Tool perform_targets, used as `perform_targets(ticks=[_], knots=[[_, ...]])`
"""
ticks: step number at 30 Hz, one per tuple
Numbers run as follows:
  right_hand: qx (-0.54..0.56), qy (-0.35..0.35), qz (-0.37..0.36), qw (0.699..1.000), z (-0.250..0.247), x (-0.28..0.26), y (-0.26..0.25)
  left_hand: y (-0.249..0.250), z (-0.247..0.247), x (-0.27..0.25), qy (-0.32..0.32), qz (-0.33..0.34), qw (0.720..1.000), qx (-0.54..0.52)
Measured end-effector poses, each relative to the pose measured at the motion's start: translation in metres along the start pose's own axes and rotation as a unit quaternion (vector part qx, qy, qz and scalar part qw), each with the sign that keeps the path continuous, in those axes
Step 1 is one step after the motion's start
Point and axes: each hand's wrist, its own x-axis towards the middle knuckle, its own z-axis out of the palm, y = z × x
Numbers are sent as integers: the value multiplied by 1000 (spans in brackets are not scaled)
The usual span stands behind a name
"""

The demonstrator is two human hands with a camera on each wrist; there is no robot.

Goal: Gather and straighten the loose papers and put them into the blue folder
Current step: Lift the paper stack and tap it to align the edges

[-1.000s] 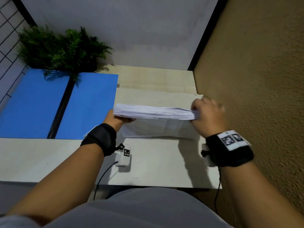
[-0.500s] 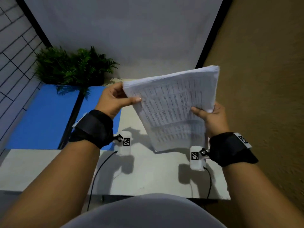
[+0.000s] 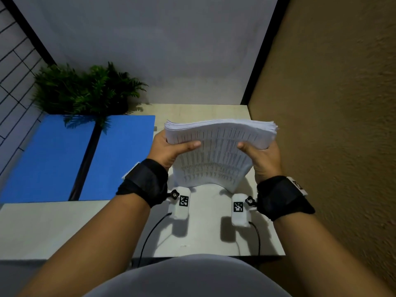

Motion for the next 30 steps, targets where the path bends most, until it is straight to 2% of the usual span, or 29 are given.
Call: perform_targets(ticks=[2, 5, 9, 12, 15, 19, 22, 26, 30], knots=[[-12, 28, -11, 999, 1, -1, -1, 1, -3, 2, -9, 1, 1000, 4], [-60, 1, -4, 998, 8, -6, 0, -1, -2, 0, -20, -3, 1000, 9], [-20, 51, -19, 998, 9, -8, -4, -4, 0, 0, -19, -6, 1000, 4], [-17, 15, -22, 999, 10, -7, -6, -4, -1, 0, -24, -10, 1000, 13], [0, 56, -35, 998, 9, -4, -6, -5, 0, 1, -22, -13, 1000, 14], [-34, 0, -30, 999, 8, -3, 0, -7, 0, 3, -9, -37, 999, 8], [-17, 36, 4, 999, 3, 2, 6, -13, 1, 3, -9, -47, 999, 20], [-45, 22, 88, 995, 0, 7, 18, -21, 8, 1, 18, -65, 997, 21], [-31, 21, 56, 998, 0, 11, 11, -13, 11, 2, 44, -49, 998, -3]])
